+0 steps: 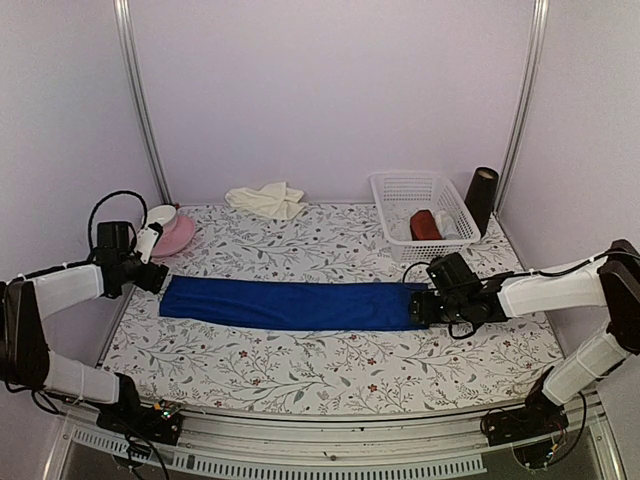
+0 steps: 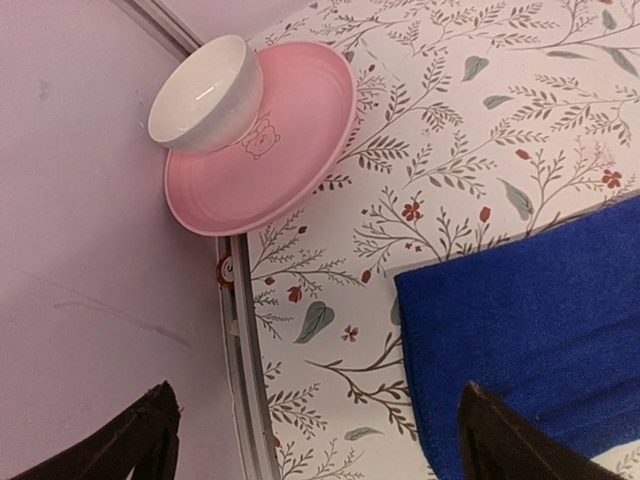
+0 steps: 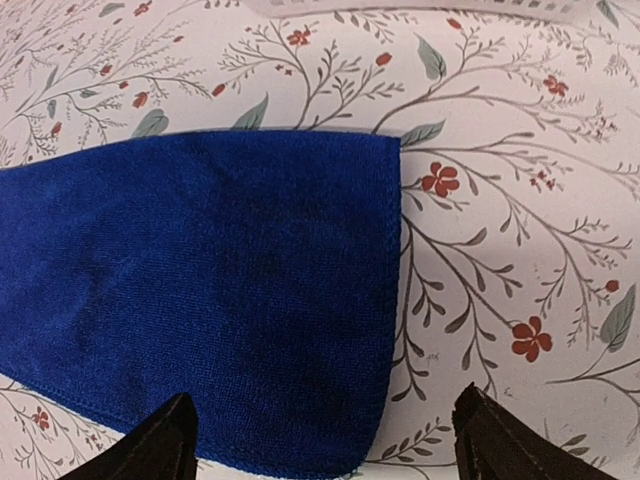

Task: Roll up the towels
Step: Pick up the towel from the center of the board.

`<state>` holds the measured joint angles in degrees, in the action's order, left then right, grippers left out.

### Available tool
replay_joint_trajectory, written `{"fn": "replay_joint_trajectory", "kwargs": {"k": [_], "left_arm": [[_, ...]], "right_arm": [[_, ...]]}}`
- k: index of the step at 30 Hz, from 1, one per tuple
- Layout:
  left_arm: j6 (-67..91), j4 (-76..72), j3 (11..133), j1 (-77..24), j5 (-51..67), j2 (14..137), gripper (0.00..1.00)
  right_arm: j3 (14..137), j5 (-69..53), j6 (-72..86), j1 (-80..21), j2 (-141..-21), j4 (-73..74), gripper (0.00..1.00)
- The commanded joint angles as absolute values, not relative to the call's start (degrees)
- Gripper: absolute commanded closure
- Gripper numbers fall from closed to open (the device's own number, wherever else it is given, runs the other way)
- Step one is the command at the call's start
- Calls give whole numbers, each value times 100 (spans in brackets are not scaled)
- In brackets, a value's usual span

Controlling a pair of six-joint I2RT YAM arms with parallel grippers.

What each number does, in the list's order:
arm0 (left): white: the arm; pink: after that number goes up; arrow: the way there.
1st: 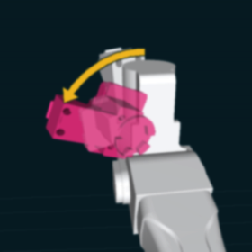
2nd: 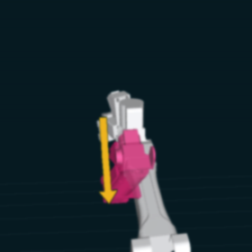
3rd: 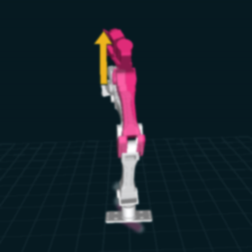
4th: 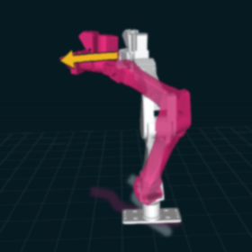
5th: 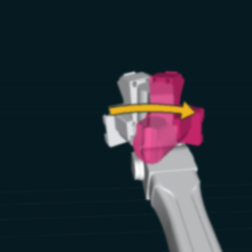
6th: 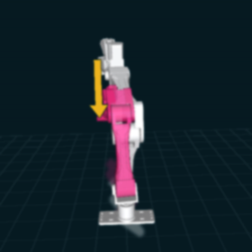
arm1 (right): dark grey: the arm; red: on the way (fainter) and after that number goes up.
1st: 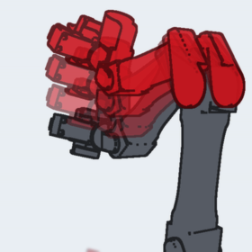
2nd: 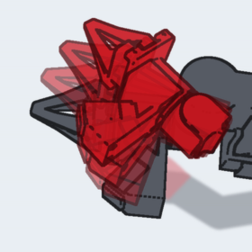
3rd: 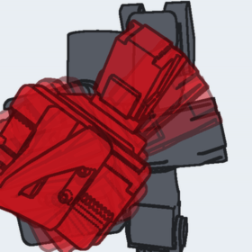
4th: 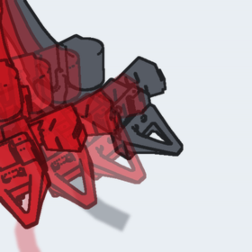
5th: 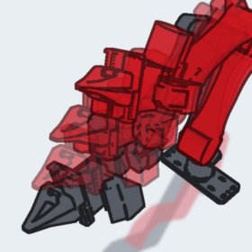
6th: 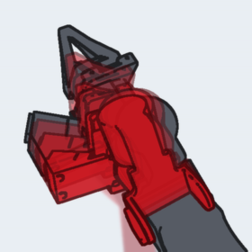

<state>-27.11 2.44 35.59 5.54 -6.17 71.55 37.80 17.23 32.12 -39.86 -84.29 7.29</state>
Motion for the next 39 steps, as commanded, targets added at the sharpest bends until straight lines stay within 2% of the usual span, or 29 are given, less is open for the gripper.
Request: {"fn": "replay_joint_trajectory", "kwargs": {"k": [1,17,25,31,33,35,39], "left_arm": [[-2628,198,3427,589,-496,6986,3],[-2635,133,3367,589,-550,6821,3],[-2635,103,3342,589,-561,6812,3],[-2646,78,3327,589,-586,6820,3],[-2646,79,3329,589,-596,6813,3],[-2646,79,3329,583,-599,6803,3],[-2656,104,3333,593,-581,6785,3]], "right_arm": [[3838,1553,3659,-4012,-8821,281,16],[3922,1374,3746,-3819,-9436,7,40],[4056,1211,3694,-3797,-9784,-66,45],[4095,1045,3639,-3797,-9998,-93,65],[4079,1057,3626,-3797,-9982,-93,77],[4043,1110,3622,-3798,-9940,-77,94],[3971,1290,3639,-3789,-9675,79,98]]}}
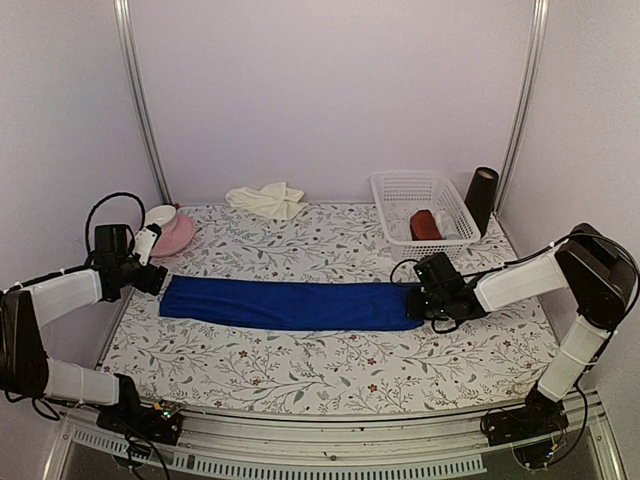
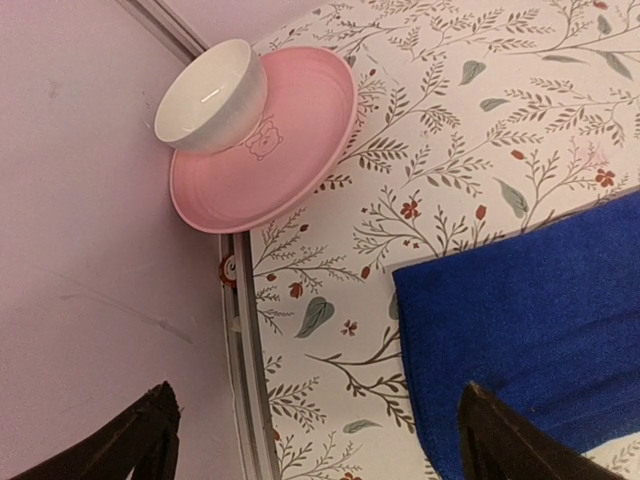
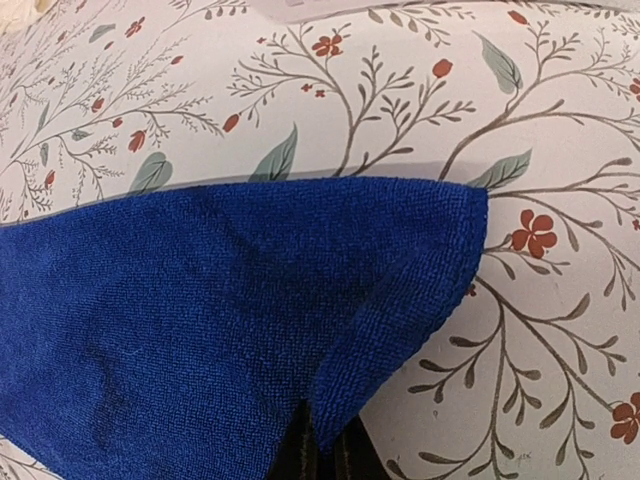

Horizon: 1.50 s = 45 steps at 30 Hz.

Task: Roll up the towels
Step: Fold the towel at the center of the board.

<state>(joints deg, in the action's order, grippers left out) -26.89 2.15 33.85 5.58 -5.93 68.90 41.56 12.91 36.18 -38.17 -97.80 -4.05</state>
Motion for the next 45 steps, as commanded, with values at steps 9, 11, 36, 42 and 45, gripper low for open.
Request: {"fn": "replay_joint_trajectory", "kwargs": {"k": [9,11,36,42,45], "left_arm": [[-2685,232,3395,640,-454,6866,3],[-2682,250,3397,646,-428,6894,3],[-2678,330,3420,659,-281,7109,3],[-2690,308,3403,684,-237,7134,3],[-2695,299,3401,700,-229,7160,3]], "right_arm": [[3350,1285,3609,-3042,-7167,1058,98],[3257,1287,3529,-2745,-6600,1360,98],[5790,-663,2627,-4149,-8466,121,98],[7283,-853,2520,-4739,-9973,18,98],[7912,-926,2494,-4941,-10577,-6,98]]}}
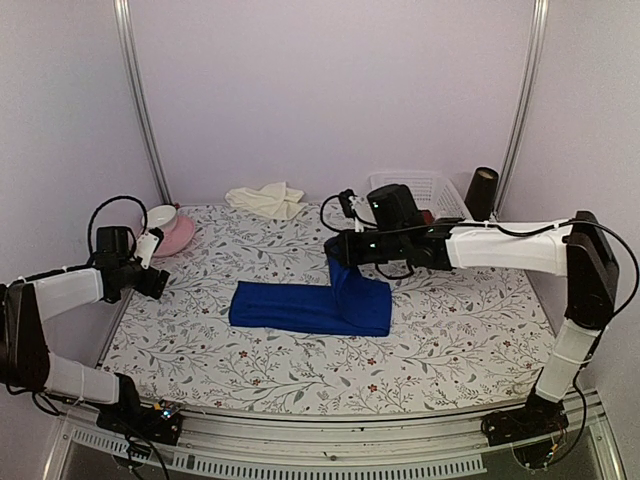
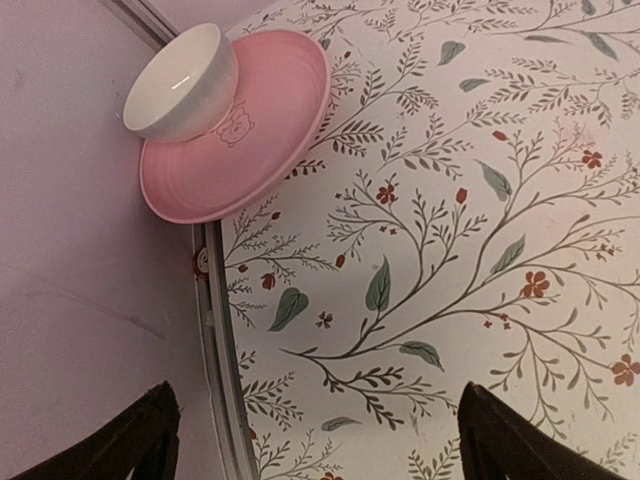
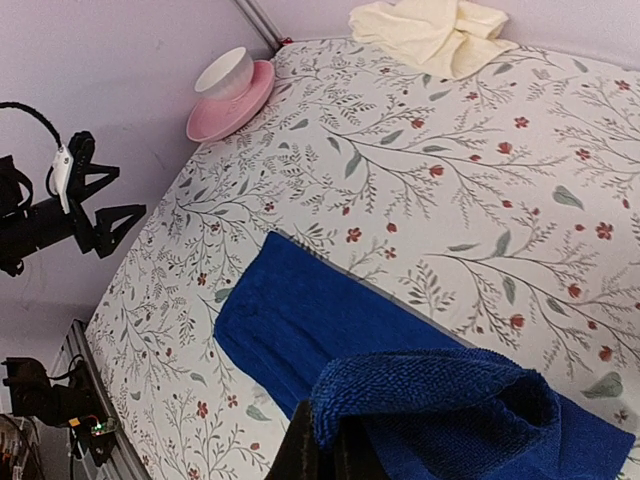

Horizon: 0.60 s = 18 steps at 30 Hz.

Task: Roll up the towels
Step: Fold the towel at the center of the board.

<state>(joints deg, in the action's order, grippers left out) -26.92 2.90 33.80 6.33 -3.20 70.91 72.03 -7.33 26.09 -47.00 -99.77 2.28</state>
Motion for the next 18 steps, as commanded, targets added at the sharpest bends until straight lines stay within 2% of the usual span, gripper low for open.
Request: {"fn": "replay_joint_trajectory", "kwargs": {"k": [1,10,18], "left_arm": [[-2698,288,3395,703,-226,7163,3],[-2699,265,3393,763,-194,7180,3],[-2708,260,3392,779,-160,7230,3]], "right_arm": [[8097,-936,2482,-5000,-10755,-20,98],[9598,-1274,2396,-5294,-12082,124,98],[9999,-1405,2389,-5391,-12646,174,98]]}}
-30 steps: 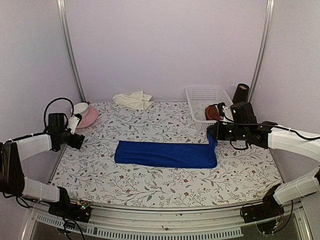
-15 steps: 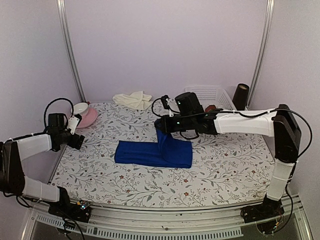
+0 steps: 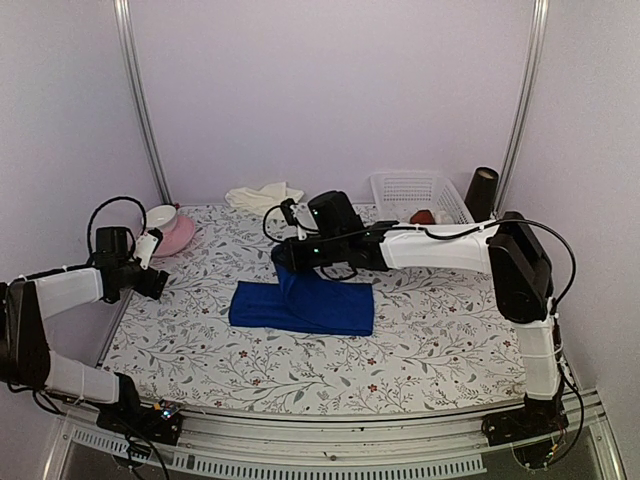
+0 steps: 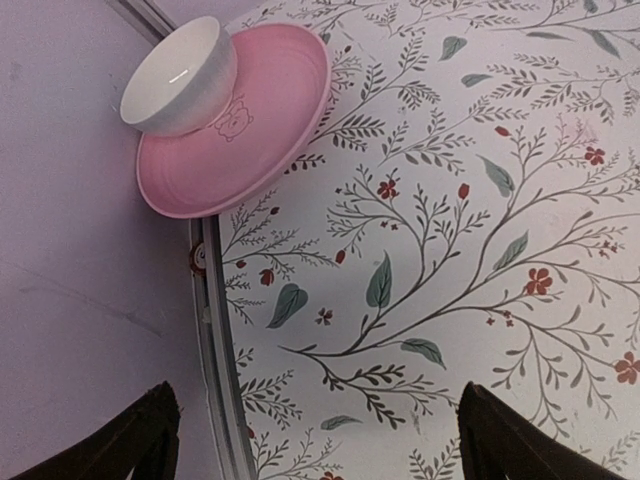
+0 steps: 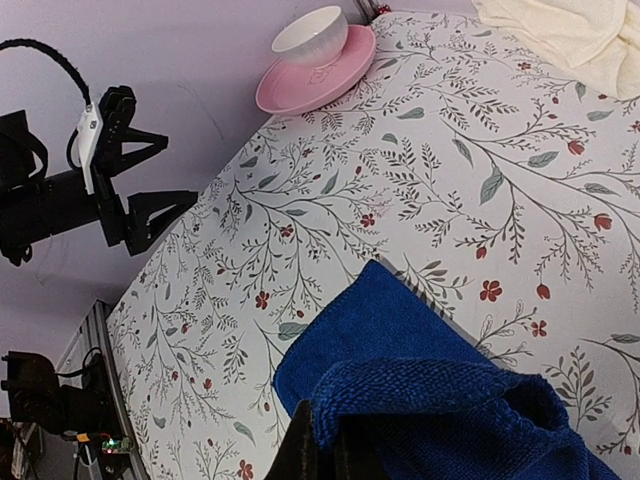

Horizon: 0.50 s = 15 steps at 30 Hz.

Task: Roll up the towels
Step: Fold the towel at the center of the board.

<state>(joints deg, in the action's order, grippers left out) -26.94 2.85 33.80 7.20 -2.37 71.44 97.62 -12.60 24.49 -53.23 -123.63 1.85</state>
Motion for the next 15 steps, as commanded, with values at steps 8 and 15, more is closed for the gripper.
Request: {"fn": "replay_joint_trajectory", "kwargs": {"k": [8,15], "left_arm": [[-2707,264,3398,782,-153,7232,3],[-2709,255,3393,782,-147,7250,3]], "right_arm": [[10326,-1494,2408,-5495,-13119,145,97],[10466,-1528,2465,-5583,-13398,-33,93]]}}
